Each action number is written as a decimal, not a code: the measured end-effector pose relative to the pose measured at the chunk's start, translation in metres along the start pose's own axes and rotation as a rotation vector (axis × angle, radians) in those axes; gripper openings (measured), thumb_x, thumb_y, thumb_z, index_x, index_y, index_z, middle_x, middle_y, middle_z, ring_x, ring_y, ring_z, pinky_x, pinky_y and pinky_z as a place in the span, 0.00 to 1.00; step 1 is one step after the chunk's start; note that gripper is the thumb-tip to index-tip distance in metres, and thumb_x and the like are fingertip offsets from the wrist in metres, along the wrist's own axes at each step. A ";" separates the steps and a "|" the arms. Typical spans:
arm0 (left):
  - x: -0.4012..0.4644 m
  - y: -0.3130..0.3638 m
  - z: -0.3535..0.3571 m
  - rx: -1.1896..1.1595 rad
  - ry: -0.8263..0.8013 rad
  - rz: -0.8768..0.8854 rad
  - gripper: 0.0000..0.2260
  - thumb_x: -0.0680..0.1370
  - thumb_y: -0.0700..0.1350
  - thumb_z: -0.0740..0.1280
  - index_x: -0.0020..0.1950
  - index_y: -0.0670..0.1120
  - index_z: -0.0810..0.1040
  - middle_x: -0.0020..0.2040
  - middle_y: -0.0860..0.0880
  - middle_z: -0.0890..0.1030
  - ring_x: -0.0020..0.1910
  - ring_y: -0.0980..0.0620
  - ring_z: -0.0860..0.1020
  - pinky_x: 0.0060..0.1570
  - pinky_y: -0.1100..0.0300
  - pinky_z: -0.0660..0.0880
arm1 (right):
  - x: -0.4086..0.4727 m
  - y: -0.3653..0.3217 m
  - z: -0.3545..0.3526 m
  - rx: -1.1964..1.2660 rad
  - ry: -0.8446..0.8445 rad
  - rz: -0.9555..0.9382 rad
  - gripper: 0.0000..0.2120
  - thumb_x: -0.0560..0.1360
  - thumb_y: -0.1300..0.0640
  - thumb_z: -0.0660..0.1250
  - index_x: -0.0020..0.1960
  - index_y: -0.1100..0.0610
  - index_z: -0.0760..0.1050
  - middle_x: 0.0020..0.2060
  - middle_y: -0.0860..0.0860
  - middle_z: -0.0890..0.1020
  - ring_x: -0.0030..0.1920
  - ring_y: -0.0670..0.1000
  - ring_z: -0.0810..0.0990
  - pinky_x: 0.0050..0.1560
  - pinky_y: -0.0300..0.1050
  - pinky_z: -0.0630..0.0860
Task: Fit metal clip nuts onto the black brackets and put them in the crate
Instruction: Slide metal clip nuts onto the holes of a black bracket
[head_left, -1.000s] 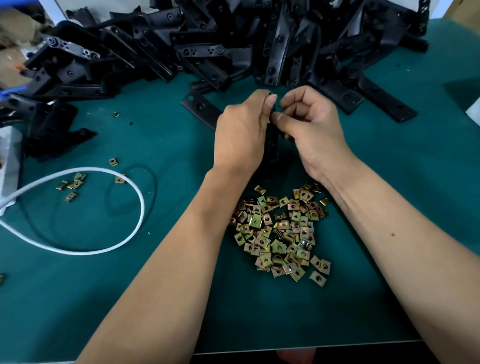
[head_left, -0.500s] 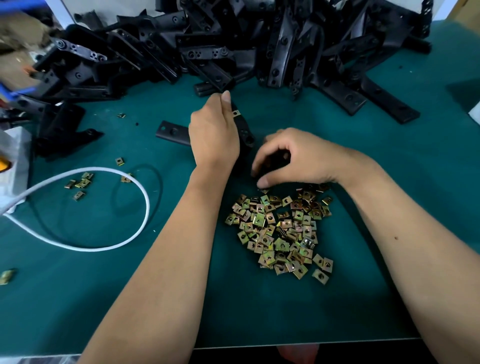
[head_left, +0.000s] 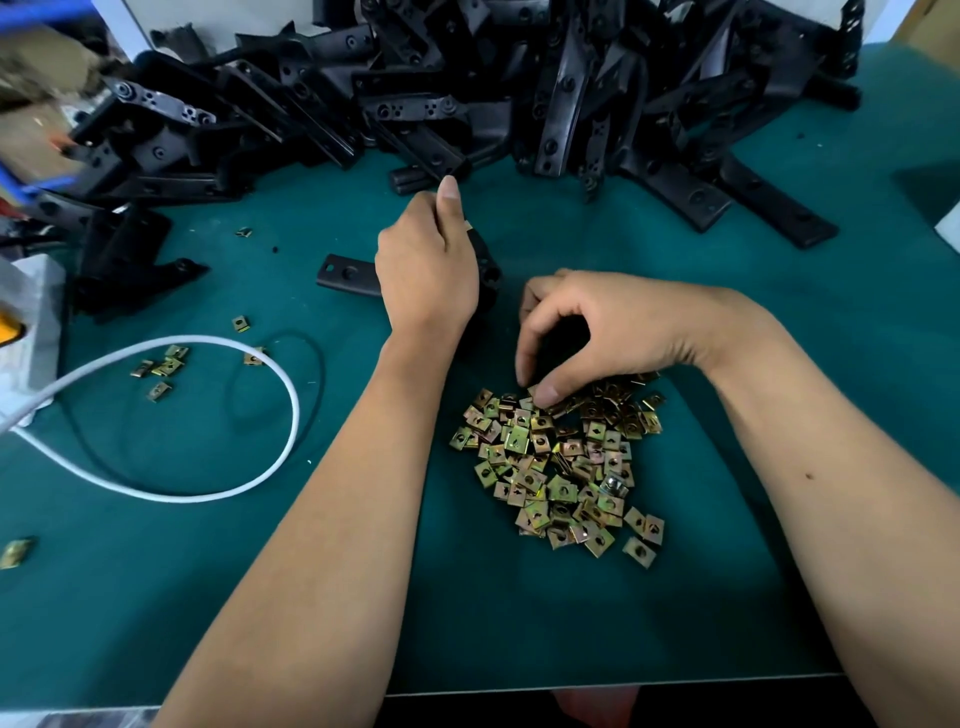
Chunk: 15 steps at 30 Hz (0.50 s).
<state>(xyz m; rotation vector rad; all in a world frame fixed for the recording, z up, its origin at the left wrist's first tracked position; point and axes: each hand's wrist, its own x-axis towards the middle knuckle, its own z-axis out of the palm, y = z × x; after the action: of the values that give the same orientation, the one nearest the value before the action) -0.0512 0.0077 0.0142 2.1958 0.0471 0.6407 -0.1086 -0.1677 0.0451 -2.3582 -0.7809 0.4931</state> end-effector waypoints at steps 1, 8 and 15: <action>0.000 0.000 0.000 0.007 -0.001 0.000 0.20 0.87 0.54 0.54 0.34 0.55 0.62 0.31 0.59 0.68 0.30 0.58 0.67 0.36 0.57 0.54 | 0.000 0.000 0.000 -0.007 -0.007 -0.002 0.09 0.66 0.42 0.81 0.44 0.38 0.84 0.48 0.41 0.77 0.53 0.40 0.74 0.55 0.37 0.71; 0.001 -0.002 0.002 0.006 -0.009 0.009 0.20 0.87 0.54 0.54 0.37 0.49 0.67 0.31 0.59 0.68 0.32 0.51 0.68 0.37 0.56 0.55 | 0.002 0.004 0.003 0.009 0.023 0.011 0.07 0.70 0.50 0.80 0.40 0.42 0.83 0.45 0.44 0.81 0.50 0.45 0.79 0.55 0.46 0.73; -0.001 0.000 0.003 -0.050 -0.020 0.042 0.21 0.87 0.53 0.54 0.38 0.47 0.69 0.31 0.56 0.70 0.31 0.51 0.68 0.37 0.55 0.56 | 0.013 0.018 0.012 0.704 0.570 0.064 0.06 0.83 0.63 0.65 0.48 0.57 0.73 0.39 0.55 0.87 0.37 0.54 0.84 0.35 0.42 0.76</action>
<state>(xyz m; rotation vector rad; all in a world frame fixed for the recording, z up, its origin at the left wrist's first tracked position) -0.0505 0.0055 0.0120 2.1597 -0.0256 0.6364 -0.0975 -0.1657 0.0228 -1.7209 -0.2071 0.0724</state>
